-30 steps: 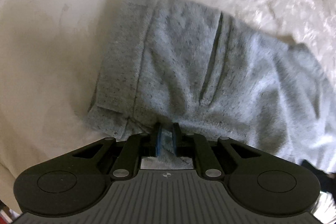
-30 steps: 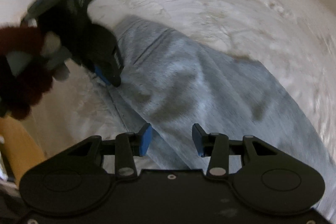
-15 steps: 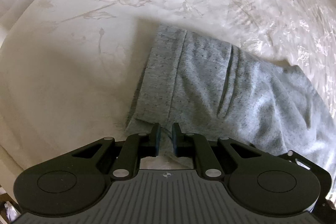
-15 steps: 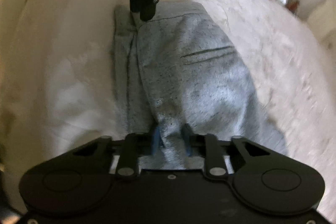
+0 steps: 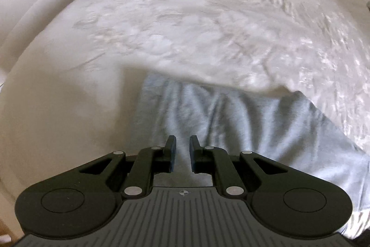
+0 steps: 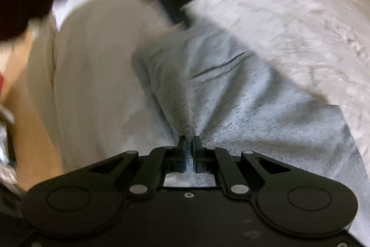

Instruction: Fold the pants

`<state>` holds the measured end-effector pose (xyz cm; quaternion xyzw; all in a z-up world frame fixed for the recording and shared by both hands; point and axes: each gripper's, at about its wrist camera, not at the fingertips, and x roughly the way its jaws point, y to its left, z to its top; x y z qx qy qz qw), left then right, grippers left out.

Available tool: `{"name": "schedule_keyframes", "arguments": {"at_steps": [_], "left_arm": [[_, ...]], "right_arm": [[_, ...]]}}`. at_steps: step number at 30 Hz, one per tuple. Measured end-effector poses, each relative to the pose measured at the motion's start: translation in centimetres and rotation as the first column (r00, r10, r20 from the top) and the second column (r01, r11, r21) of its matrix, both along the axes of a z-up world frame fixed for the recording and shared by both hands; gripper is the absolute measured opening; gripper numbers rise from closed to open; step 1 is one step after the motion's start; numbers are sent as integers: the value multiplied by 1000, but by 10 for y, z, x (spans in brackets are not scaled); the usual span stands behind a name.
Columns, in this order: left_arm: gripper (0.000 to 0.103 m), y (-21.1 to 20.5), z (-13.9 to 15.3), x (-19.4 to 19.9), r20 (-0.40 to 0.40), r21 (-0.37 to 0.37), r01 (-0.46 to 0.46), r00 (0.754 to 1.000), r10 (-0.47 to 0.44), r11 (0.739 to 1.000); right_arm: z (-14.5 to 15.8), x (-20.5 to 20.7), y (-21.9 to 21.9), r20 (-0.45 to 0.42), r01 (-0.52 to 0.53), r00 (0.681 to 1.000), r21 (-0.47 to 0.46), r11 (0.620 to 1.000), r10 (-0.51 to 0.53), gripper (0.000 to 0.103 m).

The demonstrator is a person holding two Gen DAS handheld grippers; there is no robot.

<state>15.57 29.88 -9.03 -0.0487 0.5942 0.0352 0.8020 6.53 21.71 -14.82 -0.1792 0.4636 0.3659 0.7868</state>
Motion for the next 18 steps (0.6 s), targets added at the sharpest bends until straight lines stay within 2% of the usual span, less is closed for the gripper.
{"name": "schedule_keyframes", "arguments": {"at_steps": [3,6,8,10,14,15,17,18], "left_arm": [[12,-21,-17,10,-24,-6,50,998,-50,999],[12,-37,-43,12,-67,-25,100,993,-101,995],[12,-38,-69,10,-149,24,105,984,-101,994],[15,-29,-90,0,-202,24,96,975,-89,995],[15,-18,-95,-16,-195,16,106,976,-101,994],[15,-18,-96,-18,-204,21,111,973,-104,994],[16,-18,-101,-23,-222,28,115,969,-106,993],[16,-18,-102,-26,-223,31,120,969,-110,992]], "right_arm": [[-14,1,8,-25,-14,1000,-35,999,13,6],[-16,12,3,-57,18,998,-14,1000,-18,6],[-12,14,-6,-75,50,996,13,999,-49,7],[-1,17,-21,-84,86,993,38,996,-83,9],[23,28,-62,-52,187,982,69,980,-184,10],[29,33,-74,-26,221,975,81,972,-220,16],[37,43,-93,52,283,956,108,953,-290,50],[39,52,-104,112,313,938,135,940,-329,76]]}}
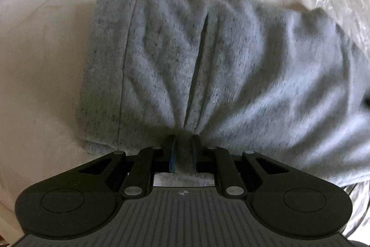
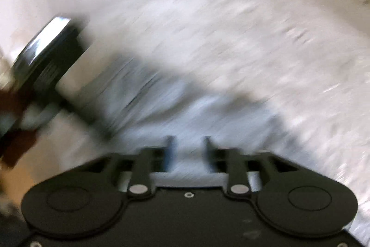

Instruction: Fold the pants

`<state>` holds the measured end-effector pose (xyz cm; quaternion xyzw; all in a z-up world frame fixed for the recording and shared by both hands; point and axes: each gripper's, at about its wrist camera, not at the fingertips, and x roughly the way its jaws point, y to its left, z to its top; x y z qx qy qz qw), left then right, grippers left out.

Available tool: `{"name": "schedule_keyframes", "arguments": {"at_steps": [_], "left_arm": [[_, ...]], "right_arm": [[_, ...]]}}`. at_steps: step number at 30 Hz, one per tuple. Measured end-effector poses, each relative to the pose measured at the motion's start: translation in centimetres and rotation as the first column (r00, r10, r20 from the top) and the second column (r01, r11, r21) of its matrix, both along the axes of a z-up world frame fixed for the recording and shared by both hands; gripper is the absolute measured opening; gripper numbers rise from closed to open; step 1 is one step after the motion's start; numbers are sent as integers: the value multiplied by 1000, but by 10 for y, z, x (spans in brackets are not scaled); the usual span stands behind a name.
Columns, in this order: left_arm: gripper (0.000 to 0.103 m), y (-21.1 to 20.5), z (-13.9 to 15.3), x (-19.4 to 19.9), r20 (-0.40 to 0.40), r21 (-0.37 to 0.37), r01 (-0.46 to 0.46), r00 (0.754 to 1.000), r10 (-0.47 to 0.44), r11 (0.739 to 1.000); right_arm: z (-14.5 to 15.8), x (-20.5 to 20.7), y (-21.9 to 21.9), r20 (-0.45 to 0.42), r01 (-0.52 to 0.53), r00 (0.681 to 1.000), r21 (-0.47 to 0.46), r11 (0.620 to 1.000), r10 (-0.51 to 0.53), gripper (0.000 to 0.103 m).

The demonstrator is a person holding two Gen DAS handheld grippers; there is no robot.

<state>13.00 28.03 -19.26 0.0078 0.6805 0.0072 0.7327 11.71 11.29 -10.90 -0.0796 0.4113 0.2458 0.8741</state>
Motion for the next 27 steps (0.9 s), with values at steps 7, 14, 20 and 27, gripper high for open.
{"name": "schedule_keyframes", "arguments": {"at_steps": [7,14,20,27], "left_arm": [[16,-1,-11,3,-27,-8,-11,1000,11,1000],[15,7,-15,7,-48,-8,-29,998,28,1000],[15,-3,-11,11,-47,2,-45,998,45,999],[15,-26,31,15,65,11,-11,998,11,1000]], "right_arm": [[-25,90,-22,65,78,995,-84,993,-72,83],[-72,151,-29,-203,1,979,-35,999,-8,53],[-84,145,-27,-295,-28,955,21,999,33,6],[-65,89,-24,-285,-65,955,67,996,81,4]]}}
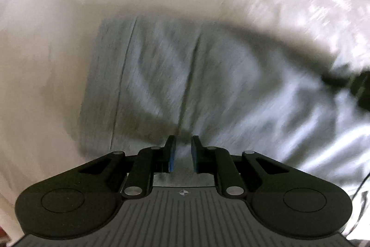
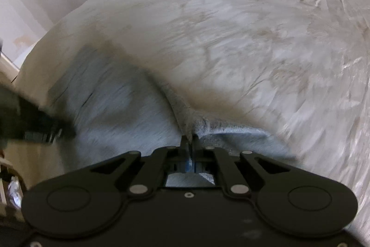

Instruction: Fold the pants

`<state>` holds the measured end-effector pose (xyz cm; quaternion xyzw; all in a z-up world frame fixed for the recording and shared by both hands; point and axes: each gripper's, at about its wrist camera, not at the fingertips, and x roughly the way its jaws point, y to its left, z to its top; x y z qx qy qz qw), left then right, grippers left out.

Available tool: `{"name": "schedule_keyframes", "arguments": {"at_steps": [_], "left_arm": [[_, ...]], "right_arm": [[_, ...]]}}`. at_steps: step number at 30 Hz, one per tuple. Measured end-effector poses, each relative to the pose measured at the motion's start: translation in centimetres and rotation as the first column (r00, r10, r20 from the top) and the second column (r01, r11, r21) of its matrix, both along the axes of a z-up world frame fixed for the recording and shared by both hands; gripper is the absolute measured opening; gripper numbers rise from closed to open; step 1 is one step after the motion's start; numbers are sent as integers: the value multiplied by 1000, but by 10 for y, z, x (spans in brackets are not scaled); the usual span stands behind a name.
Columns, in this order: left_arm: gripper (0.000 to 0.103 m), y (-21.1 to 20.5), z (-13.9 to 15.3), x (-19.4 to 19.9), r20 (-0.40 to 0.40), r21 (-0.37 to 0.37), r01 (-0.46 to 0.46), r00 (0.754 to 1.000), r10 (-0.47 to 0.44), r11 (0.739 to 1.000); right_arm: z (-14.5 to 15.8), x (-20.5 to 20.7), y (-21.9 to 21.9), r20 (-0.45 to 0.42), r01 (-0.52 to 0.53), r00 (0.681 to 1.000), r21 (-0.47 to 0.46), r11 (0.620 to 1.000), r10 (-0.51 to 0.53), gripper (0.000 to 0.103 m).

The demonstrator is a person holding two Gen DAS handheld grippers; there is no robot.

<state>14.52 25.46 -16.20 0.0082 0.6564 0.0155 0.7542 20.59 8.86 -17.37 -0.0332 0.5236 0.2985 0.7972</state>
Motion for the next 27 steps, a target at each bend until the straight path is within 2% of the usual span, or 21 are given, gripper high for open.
{"name": "schedule_keyframes", "arguments": {"at_steps": [4,8,12,15,17,19,22,27], "left_arm": [[16,-22,22,30,110,-50,26,994,-20,998],[16,-44,17,57,152,-72,47,988,-36,996],[16,-57,-5,66,129,-43,82,989,-75,996],[16,-55,-35,55,77,-15,104,992,-103,994],[16,-57,-39,43,121,2,154,981,-153,988],[16,-62,-38,37,130,35,198,971,-201,980],[16,-61,-37,36,130,30,184,974,-187,982],[16,-47,-29,34,123,-33,118,986,-113,992]], "right_arm": [[-6,-28,9,-17,-3,1000,-18,1000,3,4],[-13,-38,13,-19,44,999,-29,999,-45,5],[-11,-39,12,-12,60,998,-32,998,-60,6],[-11,-38,11,-13,69,998,-19,997,-69,17],[-7,-38,11,-3,70,998,-19,997,-70,24],[-7,-30,14,1,57,998,-11,998,-57,32],[-4,-22,19,32,33,999,-14,999,-33,38],[1,-6,16,57,38,998,-9,999,-38,38]]}}
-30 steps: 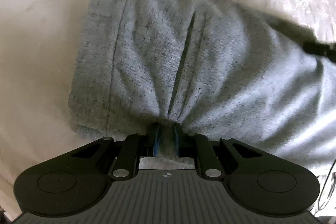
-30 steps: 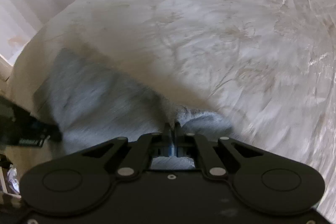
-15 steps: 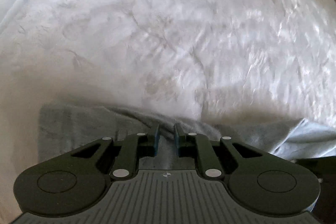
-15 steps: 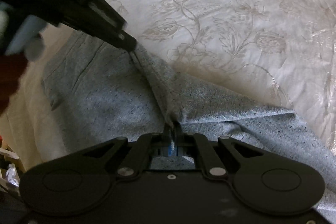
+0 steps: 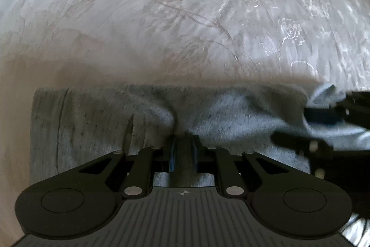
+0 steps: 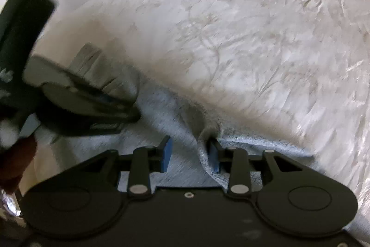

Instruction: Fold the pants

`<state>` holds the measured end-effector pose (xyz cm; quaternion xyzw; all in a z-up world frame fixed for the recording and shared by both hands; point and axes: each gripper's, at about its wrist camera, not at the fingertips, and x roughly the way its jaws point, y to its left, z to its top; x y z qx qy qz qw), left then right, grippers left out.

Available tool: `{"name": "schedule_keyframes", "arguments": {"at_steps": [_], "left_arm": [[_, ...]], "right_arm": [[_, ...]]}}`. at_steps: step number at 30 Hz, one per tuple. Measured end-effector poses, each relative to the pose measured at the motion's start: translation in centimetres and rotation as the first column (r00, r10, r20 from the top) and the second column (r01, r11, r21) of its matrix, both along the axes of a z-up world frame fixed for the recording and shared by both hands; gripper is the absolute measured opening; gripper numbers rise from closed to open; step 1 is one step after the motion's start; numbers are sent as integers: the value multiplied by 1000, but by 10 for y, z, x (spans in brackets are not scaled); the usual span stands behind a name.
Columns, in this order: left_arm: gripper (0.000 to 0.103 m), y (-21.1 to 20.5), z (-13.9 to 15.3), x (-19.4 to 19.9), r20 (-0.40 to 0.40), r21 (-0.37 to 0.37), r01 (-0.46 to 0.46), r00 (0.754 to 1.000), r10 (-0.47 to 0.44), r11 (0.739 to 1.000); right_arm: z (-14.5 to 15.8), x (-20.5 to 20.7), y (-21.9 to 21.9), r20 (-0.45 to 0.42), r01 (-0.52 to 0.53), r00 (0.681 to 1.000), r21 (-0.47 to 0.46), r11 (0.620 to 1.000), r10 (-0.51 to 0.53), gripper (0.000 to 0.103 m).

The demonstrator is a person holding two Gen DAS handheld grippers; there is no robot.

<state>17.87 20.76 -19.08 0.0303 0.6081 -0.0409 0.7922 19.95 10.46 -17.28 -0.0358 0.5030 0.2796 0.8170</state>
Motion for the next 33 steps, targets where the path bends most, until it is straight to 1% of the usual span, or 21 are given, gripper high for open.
{"name": "schedule_keyframes", "arguments": {"at_steps": [4,6,8,11,13,15,19,21,23,24,25,26,28,29,31,33], "left_arm": [[16,5,9,-17,-5,-8,14,1000,-14,1000],[16,8,16,-30,-9,0,27,1000,-27,1000],[16,10,18,-36,-18,-3,35,999,-35,999],[16,14,21,-46,-39,-1,35,999,-35,999],[16,16,19,-49,-56,2,33,998,-33,999],[16,18,18,-53,-74,0,27,997,-27,1000],[16,23,11,-59,-106,8,17,994,-17,1000],[16,25,9,-61,-114,5,14,993,-13,1000],[16,27,7,-60,-117,3,11,993,-11,1000],[16,28,6,-60,-119,2,11,993,-11,1000],[16,28,5,-60,-120,3,14,993,-13,1000],[16,28,4,-60,-120,3,18,993,-17,1000],[16,27,1,-59,-117,7,30,993,-29,1000],[16,27,0,-60,-115,11,39,993,-37,999],[16,20,0,-60,-111,22,52,993,-49,998],[16,17,-2,-63,-109,28,55,993,-51,998]], "right_arm": [[0,14,-6,-19,26,999,9,1000,-25,38],[-4,19,-10,-33,42,999,-4,999,-43,37],[-7,24,-17,-41,70,997,-15,997,-70,37],[-11,32,-29,-60,111,992,-13,994,-112,40],[-14,39,-32,-76,108,991,-9,994,-108,44],[-16,45,-30,-81,90,993,-4,996,-90,45],[-16,59,-26,-109,66,992,83,994,-57,46],[-13,64,-22,-108,66,993,128,990,-52,46],[-11,69,-20,-114,73,992,142,987,-57,37],[-10,70,-21,-112,85,991,141,986,-69,21],[-9,71,-23,-113,102,990,137,985,-87,7],[-8,72,-27,-117,123,987,136,983,-107,7],[-4,74,-39,-127,168,981,181,969,-147,5],[-1,76,-43,-124,187,978,190,964,-165,5],[-1,81,-39,-117,179,980,166,970,-161,5],[-9,88,-27,-107,154,984,100,983,-143,5]]}}
